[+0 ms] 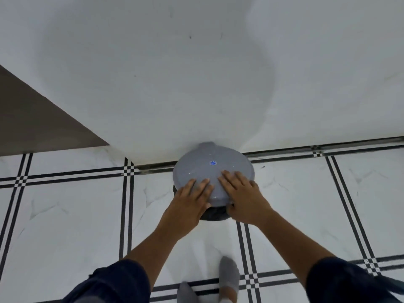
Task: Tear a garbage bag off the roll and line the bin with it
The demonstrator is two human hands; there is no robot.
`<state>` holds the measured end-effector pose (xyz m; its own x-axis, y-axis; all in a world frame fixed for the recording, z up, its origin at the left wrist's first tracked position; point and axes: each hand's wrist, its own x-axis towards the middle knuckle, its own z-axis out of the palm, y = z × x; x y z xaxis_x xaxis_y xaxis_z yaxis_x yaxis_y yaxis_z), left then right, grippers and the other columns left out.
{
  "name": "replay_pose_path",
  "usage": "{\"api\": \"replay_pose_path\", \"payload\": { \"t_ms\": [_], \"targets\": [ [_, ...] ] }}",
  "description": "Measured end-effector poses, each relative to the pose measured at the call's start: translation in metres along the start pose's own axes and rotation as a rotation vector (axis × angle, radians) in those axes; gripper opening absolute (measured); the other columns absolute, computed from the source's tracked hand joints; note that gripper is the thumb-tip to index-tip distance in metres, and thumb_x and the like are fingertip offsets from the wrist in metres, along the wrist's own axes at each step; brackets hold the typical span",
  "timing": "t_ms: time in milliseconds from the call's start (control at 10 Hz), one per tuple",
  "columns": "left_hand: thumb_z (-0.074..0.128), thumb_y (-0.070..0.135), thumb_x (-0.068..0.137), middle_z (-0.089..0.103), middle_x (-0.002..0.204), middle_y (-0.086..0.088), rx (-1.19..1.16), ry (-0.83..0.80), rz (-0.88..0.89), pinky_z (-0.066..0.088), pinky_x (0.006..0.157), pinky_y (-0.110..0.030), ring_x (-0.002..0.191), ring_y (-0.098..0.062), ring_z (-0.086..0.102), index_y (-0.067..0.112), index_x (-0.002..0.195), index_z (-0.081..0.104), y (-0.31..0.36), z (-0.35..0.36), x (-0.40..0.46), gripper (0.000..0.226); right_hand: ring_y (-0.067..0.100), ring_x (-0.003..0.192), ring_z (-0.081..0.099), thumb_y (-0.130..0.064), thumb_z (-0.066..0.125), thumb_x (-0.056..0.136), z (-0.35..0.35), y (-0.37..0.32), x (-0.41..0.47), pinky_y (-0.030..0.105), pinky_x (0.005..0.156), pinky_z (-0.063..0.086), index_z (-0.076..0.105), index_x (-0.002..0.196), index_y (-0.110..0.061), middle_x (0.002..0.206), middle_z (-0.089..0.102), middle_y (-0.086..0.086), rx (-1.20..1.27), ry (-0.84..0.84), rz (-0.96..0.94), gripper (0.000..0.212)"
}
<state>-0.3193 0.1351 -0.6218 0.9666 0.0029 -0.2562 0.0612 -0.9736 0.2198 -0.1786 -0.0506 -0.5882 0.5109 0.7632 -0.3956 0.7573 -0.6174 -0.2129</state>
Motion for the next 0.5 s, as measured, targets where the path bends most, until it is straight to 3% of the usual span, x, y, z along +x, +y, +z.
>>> {"api": "replay_pose_path", "payload": {
  "t_ms": [100, 200, 300, 500],
  "targets": [
    [0.036, 0.038, 0.107, 0.035, 0.165, -0.007, -0.120, -0.073, -0.076, 0.048, 0.108, -0.057, 0.149, -0.039, 0.036, 0.014, 0.158, 0.036, 0.019, 0.029, -0.010, 0.056, 0.035, 0.152, 0.027, -0.042, 0.058, 0.080, 0.043, -0.007, -0.010, 0.059, 0.111, 0.039, 0.032, 0.158, -0.015, 0.169, 0.025, 0.004, 0.066, -0.129, 0.034, 0.087],
    [0.024, 0.040, 0.109, 0.018, 0.171, -0.003, -0.165, -0.227, -0.172, 0.034, 0.119, -0.052, 0.156, -0.034, 0.019, 0.015, 0.163, 0.021, 0.032, 0.050, -0.002, 0.059, 0.028, 0.155, 0.019, -0.040, 0.053, 0.092, 0.079, -0.007, -0.011, 0.052, 0.117, 0.034, 0.022, 0.161, -0.016, 0.171, 0.016, 0.002, 0.089, -0.212, 0.058, 0.079],
    [0.025, 0.039, 0.110, 0.019, 0.170, -0.005, -0.149, -0.309, -0.227, 0.037, 0.118, -0.048, 0.154, -0.032, 0.022, 0.013, 0.162, 0.020, 0.044, 0.051, 0.006, 0.058, 0.025, 0.156, 0.019, -0.037, 0.049, 0.099, 0.092, -0.006, -0.011, 0.048, 0.119, 0.032, 0.020, 0.162, -0.014, 0.171, 0.015, 0.003, 0.136, -0.250, 0.101, 0.073],
    [0.027, 0.036, 0.109, 0.049, 0.149, -0.006, -0.253, -0.261, -0.337, 0.047, 0.104, -0.046, 0.136, -0.028, 0.044, 0.011, 0.146, 0.043, 0.059, -0.005, 0.001, 0.047, 0.028, 0.152, 0.028, -0.033, 0.045, 0.102, 0.037, -0.010, -0.031, 0.045, 0.117, 0.036, 0.024, 0.159, -0.009, 0.167, 0.025, 0.010, 0.299, -0.176, 0.191, 0.066]
  ]
}}
